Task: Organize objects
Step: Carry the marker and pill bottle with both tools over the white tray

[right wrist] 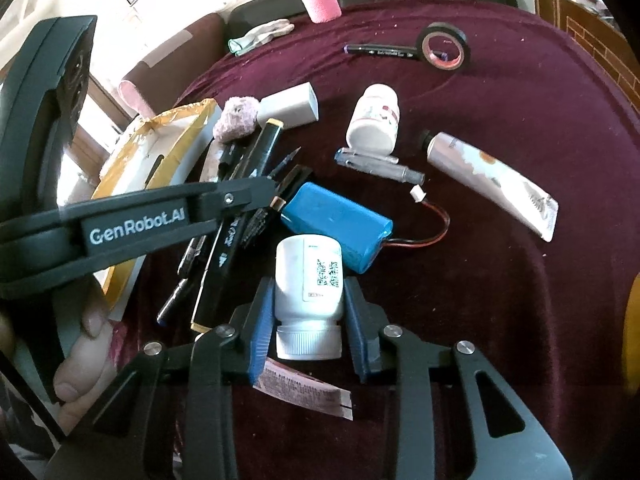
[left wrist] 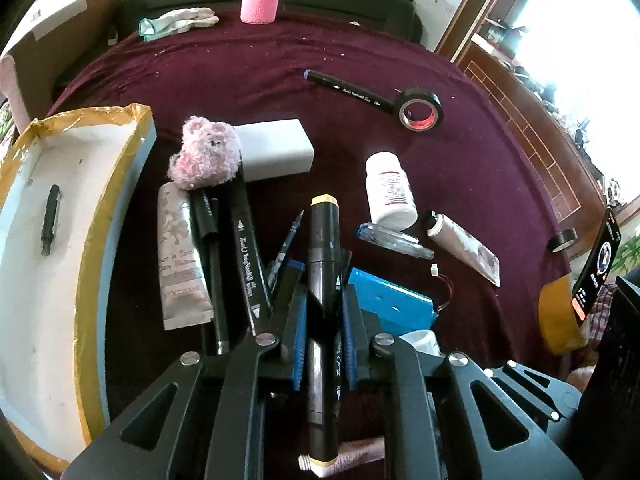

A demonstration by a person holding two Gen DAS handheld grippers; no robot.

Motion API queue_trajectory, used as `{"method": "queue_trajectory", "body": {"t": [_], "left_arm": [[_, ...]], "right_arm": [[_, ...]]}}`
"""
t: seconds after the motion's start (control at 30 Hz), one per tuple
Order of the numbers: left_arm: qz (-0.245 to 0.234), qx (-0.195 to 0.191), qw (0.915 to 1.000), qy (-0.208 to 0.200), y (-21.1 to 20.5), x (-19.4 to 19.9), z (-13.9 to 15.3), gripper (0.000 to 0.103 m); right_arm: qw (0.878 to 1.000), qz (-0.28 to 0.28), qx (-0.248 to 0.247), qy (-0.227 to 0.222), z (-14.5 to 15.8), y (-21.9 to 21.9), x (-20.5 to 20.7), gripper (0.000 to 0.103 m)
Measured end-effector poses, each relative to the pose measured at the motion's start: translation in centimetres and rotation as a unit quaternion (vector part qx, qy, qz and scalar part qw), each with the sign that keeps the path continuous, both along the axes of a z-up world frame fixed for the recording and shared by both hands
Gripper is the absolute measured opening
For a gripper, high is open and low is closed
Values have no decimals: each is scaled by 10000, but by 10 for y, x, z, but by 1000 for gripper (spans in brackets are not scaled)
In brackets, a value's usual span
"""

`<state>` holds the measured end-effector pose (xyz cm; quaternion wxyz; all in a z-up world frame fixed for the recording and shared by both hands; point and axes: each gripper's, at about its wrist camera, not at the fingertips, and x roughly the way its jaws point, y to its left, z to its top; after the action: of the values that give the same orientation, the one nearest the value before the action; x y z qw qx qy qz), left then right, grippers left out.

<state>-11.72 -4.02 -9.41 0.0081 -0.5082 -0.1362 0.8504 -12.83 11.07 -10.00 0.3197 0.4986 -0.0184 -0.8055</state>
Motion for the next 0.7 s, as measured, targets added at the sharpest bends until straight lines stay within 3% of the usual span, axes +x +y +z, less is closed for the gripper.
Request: {"method": "queue_trajectory", "body": {"t": [0.53,0.7], "left_arm": [[323,382,9979,414,-35,45,42,13],[507,331,9970,490,-48,61,54,13]], "right_arm": [[9984,-173,-320,426,45,7,26,31],[9979,-88,-375,520,57,-1,33,31]]}}
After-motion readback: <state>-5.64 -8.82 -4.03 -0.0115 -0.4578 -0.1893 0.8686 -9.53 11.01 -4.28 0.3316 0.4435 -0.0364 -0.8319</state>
